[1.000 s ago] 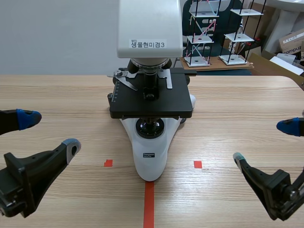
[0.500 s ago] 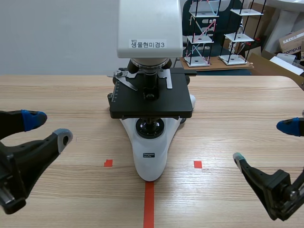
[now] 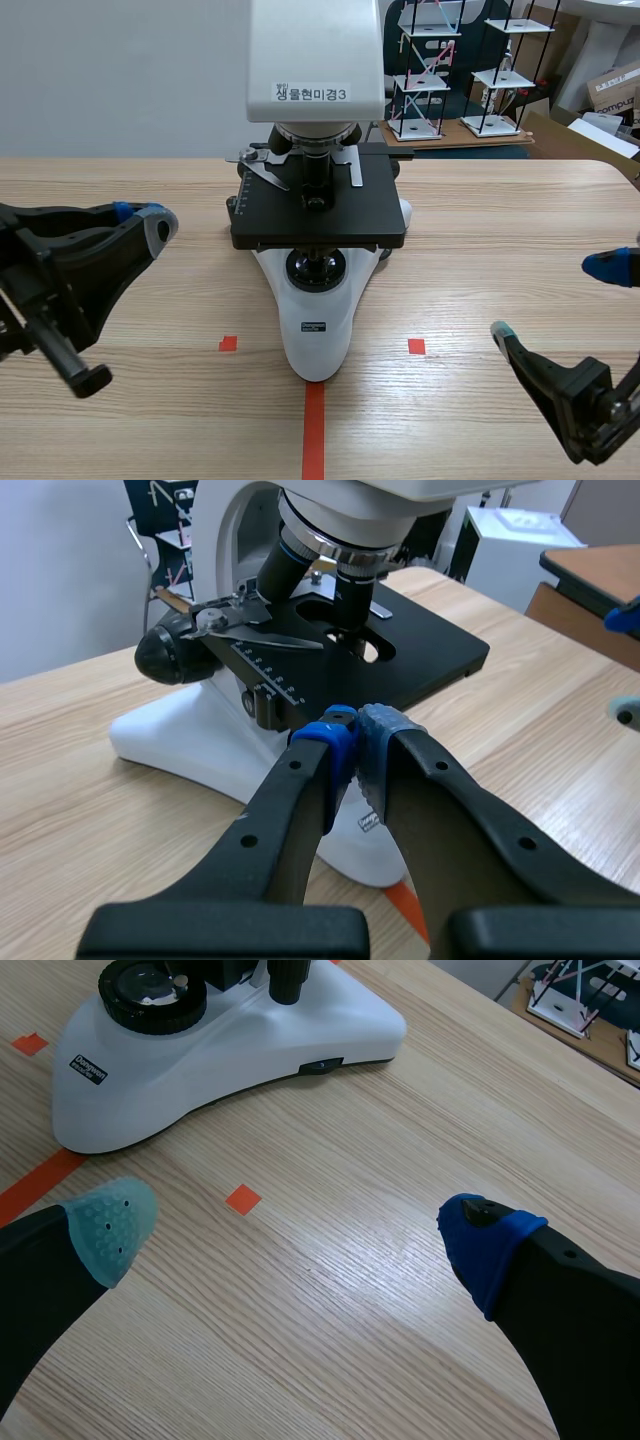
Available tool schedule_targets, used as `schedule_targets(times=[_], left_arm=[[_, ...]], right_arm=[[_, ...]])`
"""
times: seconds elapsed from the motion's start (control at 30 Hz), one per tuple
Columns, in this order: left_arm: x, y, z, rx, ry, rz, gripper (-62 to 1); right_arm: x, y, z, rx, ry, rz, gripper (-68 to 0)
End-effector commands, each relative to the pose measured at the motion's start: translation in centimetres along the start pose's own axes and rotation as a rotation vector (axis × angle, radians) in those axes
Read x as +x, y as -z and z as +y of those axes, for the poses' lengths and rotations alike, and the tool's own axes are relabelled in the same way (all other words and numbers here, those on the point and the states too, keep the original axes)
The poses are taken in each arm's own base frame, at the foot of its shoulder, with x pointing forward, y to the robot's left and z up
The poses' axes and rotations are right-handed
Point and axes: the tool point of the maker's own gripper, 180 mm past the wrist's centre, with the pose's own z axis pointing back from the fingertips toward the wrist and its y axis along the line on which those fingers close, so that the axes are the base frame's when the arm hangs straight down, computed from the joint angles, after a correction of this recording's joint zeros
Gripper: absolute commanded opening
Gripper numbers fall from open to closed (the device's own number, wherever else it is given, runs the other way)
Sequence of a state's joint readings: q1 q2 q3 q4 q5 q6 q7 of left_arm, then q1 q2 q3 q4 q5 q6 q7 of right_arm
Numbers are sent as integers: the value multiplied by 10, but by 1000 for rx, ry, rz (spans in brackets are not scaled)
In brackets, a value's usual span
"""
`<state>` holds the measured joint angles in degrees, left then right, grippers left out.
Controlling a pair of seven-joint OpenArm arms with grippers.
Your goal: Point at the objective lens
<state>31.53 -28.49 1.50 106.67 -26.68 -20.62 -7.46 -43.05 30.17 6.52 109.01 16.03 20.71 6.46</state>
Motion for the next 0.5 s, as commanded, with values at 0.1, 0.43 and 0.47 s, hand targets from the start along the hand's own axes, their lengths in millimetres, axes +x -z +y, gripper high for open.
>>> schedule_targets(times=[0.1, 0.43, 0.47], left_arm=[[0, 14, 7, 15, -23, -33, -594], [-3, 40, -1, -34, -39, -40, -594], [-4, 42, -2, -38, -36, -37, -594]], right_arm=[[12, 0, -3, -4, -9, -39, -56], [12, 0, -3, -4, -8, -39, -56], [12, 0, -3, -4, -8, -39, -56]])
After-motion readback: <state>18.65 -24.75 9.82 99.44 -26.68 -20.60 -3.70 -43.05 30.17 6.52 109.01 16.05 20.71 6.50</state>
